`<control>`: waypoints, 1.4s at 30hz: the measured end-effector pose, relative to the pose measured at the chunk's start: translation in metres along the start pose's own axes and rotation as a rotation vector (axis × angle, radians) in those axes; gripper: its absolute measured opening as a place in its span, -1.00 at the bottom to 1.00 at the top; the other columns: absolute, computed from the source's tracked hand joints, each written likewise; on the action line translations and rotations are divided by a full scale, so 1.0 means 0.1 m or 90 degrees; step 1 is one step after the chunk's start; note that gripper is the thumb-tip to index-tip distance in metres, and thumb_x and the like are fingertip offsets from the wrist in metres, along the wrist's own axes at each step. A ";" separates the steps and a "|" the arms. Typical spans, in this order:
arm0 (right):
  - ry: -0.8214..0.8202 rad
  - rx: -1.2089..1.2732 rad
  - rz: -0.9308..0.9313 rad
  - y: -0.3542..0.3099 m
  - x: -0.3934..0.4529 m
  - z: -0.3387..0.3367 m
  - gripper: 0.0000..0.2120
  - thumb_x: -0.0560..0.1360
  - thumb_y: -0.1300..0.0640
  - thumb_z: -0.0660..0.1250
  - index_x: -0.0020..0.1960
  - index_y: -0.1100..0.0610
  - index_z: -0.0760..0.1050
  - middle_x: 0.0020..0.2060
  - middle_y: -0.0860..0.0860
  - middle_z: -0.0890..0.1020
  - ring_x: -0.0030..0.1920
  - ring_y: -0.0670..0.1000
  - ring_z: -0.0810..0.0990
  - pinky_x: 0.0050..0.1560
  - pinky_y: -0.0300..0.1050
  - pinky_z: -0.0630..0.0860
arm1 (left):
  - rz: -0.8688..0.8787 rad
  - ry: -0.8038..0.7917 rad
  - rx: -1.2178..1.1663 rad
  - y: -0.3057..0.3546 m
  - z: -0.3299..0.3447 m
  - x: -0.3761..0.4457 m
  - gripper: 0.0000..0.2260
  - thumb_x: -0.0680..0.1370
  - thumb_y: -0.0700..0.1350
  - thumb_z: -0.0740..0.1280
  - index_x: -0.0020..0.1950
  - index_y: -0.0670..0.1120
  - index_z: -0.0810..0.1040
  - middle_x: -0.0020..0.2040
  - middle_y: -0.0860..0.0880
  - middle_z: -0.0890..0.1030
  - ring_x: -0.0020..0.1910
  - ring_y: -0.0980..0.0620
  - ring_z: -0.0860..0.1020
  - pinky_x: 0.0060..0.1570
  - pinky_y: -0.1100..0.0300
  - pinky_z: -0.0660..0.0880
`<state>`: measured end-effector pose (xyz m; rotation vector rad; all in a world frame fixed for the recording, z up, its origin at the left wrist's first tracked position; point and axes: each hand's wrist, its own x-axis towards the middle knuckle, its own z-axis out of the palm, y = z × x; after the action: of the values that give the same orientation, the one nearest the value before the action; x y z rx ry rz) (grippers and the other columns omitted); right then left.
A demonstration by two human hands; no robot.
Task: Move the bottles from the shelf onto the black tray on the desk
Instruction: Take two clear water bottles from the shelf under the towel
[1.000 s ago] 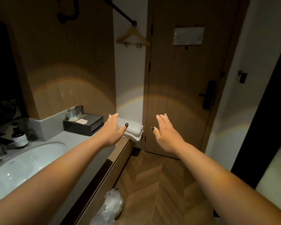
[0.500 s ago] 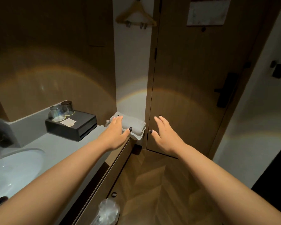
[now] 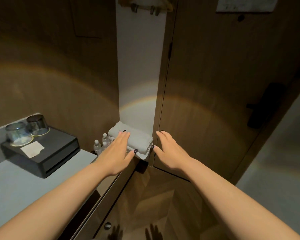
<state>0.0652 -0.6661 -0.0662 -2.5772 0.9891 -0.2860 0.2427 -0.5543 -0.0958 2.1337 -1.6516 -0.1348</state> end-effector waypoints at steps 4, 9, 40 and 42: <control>-0.045 0.005 -0.001 0.23 0.57 0.07 -0.42 0.63 -0.03 0.08 0.56 0.13 -0.04 0.55 0.06 0.05 0.53 0.06 0.05 0.47 -0.03 0.11 | 0.001 -0.009 0.040 -0.26 0.20 0.37 -0.39 0.64 0.10 0.08 0.58 -0.07 -0.12 0.59 -0.01 -0.10 0.55 0.08 -0.15 0.46 0.12 0.03; -0.076 0.000 -0.009 0.44 1.42 0.28 -0.40 0.62 -0.06 0.08 0.56 0.13 -0.04 0.54 0.07 0.07 0.53 0.06 0.06 0.49 -0.01 0.12 | -0.021 -0.010 0.023 -0.78 0.42 1.01 -0.37 0.63 0.12 0.07 0.58 -0.06 -0.14 0.59 0.00 -0.13 0.52 0.15 -0.21 0.46 0.15 0.00; -0.433 0.076 -0.141 1.40 5.73 1.65 -0.40 0.59 0.00 0.21 0.53 0.06 0.02 0.51 0.02 0.17 0.47 0.06 0.23 0.40 -0.02 0.25 | -0.526 0.009 -0.162 -2.86 1.78 3.76 -0.36 0.59 0.02 0.23 0.56 -0.13 0.00 0.57 -0.13 0.11 0.55 -0.05 0.03 0.50 0.03 0.07; -0.472 0.085 -0.154 1.39 5.88 1.80 -0.41 0.59 0.03 0.21 0.53 0.08 0.05 0.49 0.04 0.18 0.45 0.06 0.25 0.38 -0.09 0.24 | -0.562 0.002 -0.191 -3.04 1.91 3.80 -0.34 0.55 0.06 0.25 0.55 -0.11 0.03 0.54 -0.13 0.18 0.51 -0.04 0.16 0.47 0.03 0.16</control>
<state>0.4688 -1.1123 -0.2529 -2.3623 0.3736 0.4999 0.5590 -0.9061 -0.3171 2.4351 -0.5276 -0.5917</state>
